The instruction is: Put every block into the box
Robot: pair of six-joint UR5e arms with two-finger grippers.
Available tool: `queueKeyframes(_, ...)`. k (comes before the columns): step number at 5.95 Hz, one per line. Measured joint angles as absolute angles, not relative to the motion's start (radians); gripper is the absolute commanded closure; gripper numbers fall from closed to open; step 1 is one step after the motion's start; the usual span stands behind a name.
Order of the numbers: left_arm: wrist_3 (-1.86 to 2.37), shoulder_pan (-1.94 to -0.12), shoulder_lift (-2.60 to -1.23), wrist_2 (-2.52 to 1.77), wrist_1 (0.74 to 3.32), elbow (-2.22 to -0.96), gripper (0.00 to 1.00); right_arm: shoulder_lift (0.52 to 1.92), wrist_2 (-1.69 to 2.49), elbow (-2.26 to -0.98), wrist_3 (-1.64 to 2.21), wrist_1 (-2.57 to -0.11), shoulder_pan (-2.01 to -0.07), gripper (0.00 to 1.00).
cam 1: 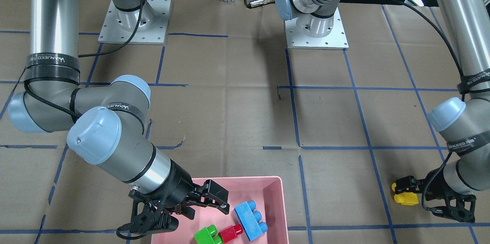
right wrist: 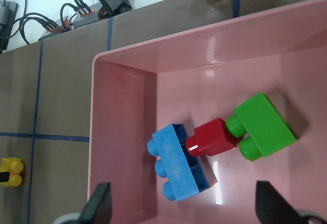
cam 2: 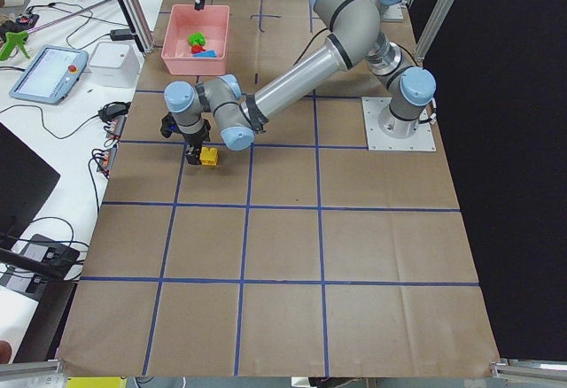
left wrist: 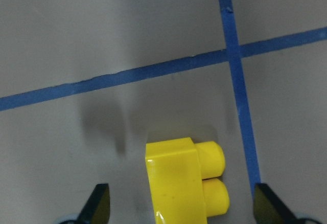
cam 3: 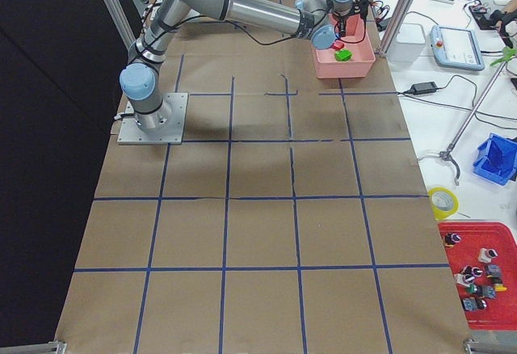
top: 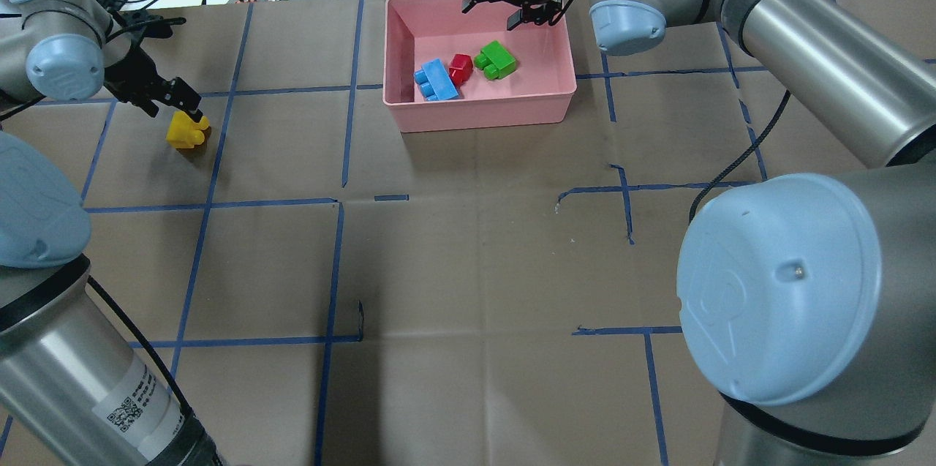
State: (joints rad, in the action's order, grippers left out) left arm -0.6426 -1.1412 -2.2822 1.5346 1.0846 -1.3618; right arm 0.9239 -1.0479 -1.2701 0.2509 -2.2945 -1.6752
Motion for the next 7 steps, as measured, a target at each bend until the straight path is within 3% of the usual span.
queueKeyframes(2,-0.643,-1.142,-2.296,1.532,1.055,-1.389,0.01,1.033,-1.066,-1.298,0.149,-2.058,-1.652,0.0)
queueKeyframes(3,-0.643,-1.142,-2.302,1.53,1.053,-1.391,0.1,1.119,-1.137,-1.321,-0.001,-1.848,-1.629,0.0)
queueKeyframes(5,-0.643,-1.141,-2.301,1.528,1.051,-1.388,0.47,1.309,-1.376,-1.357,-0.151,-1.523,-1.595,0.0)
queueKeyframes(7,-0.646,-1.141,-2.302,1.528,1.052,-1.376,0.8,1.544,-1.476,-1.498,-0.082,-1.415,-1.593,0.0)
